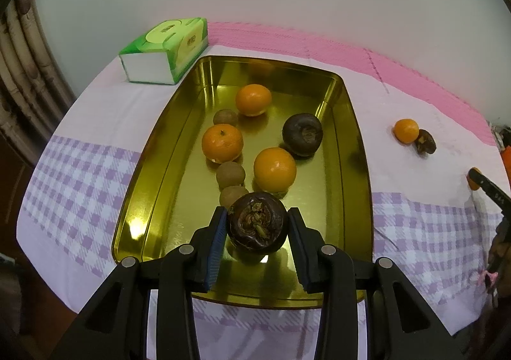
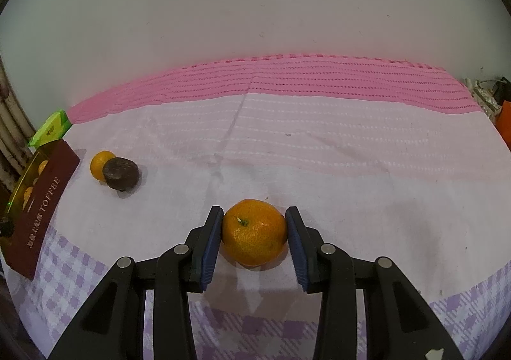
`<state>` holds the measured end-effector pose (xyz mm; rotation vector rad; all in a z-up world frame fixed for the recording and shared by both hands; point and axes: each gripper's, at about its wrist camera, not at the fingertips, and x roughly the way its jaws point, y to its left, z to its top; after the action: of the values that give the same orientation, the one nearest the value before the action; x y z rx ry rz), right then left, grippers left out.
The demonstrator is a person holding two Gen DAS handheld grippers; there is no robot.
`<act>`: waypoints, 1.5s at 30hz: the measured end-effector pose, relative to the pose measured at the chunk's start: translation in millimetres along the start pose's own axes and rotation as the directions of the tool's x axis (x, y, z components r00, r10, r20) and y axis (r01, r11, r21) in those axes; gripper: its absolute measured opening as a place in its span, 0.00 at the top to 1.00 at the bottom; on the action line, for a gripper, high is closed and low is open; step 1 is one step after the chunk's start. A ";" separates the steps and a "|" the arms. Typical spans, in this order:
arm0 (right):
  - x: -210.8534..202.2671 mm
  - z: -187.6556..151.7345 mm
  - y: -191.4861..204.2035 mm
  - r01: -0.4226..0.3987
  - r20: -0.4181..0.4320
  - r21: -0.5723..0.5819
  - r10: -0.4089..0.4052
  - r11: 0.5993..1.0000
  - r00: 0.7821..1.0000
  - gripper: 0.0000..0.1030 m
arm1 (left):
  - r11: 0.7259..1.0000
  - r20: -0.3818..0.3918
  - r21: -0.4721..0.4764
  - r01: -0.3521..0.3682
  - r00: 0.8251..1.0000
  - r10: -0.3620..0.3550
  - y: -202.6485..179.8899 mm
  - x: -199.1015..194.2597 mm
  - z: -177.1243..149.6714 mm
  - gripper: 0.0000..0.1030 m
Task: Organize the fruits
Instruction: 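Lower the passion fruit into the tin and open the left gripper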
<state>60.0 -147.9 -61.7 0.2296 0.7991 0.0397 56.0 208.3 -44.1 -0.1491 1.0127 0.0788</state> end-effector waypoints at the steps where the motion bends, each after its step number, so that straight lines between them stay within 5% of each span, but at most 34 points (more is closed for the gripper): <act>1: -1.3 0.6 0.7 -0.003 0.001 -0.002 0.003 1.000 1.000 0.65 | 1.000 0.000 0.003 -0.005 1.000 0.005 -0.5 1.0 -0.1 0.62; 36: -44.4 6.5 38.2 -0.062 0.034 -0.070 0.064 0.996 0.997 0.64 | 0.995 0.057 0.017 -0.101 0.993 0.100 -3.5 -26.8 -0.4 0.54; 45: -56.4 -1.5 55.7 -0.084 0.023 -0.102 0.087 0.991 0.996 0.64 | 0.990 0.091 0.026 -0.140 0.986 0.137 -11.7 -48.7 -0.8 0.38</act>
<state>22.4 -100.1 -10.7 0.1685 0.7580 0.1568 31.2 196.7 -2.2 -0.0444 0.9339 0.1942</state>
